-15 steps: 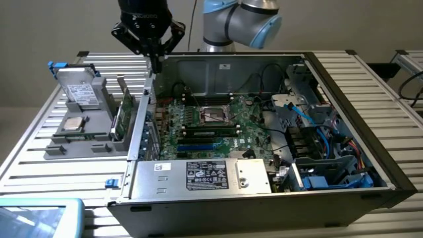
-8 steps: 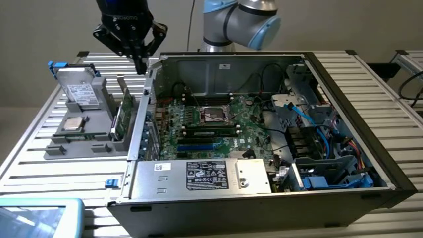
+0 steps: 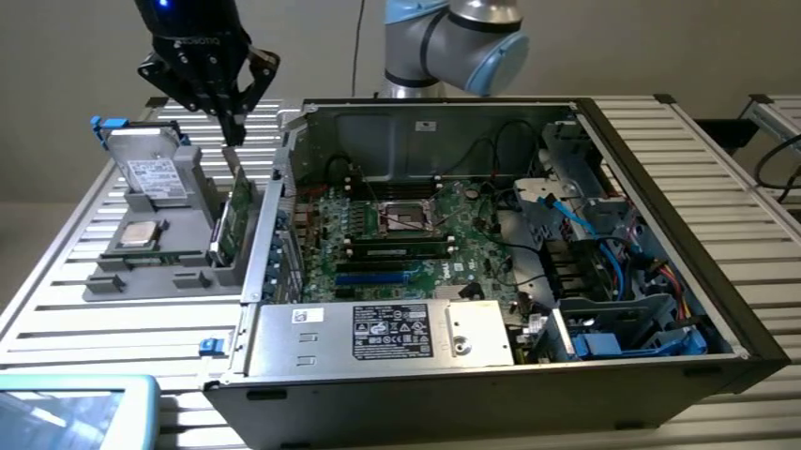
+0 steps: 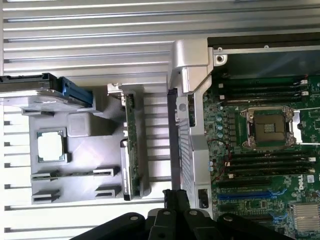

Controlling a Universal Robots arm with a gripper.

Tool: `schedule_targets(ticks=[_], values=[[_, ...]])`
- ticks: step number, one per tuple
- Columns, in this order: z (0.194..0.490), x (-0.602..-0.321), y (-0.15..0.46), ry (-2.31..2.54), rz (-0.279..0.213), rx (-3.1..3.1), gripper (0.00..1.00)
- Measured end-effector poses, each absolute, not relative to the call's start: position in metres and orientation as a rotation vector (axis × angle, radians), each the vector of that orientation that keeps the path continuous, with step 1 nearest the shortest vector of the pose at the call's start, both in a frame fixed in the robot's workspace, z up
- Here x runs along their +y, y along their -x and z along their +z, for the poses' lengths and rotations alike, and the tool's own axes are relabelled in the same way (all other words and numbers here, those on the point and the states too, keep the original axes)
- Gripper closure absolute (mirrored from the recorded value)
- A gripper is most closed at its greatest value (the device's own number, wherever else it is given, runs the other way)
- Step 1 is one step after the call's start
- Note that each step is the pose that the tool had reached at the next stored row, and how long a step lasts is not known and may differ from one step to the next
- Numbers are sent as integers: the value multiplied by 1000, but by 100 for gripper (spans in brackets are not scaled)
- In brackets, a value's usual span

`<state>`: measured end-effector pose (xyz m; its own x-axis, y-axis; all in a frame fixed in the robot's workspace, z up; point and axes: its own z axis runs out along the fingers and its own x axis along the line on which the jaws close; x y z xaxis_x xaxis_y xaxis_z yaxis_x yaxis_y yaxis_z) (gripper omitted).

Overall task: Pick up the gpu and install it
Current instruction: 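Reach for the gpu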

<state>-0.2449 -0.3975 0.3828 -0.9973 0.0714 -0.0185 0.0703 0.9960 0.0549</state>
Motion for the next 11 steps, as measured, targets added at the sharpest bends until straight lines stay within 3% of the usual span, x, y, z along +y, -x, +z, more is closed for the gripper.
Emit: schedule_targets(ticks=[11], values=[[367, -378, 279, -108, 81, 3118, 88]])
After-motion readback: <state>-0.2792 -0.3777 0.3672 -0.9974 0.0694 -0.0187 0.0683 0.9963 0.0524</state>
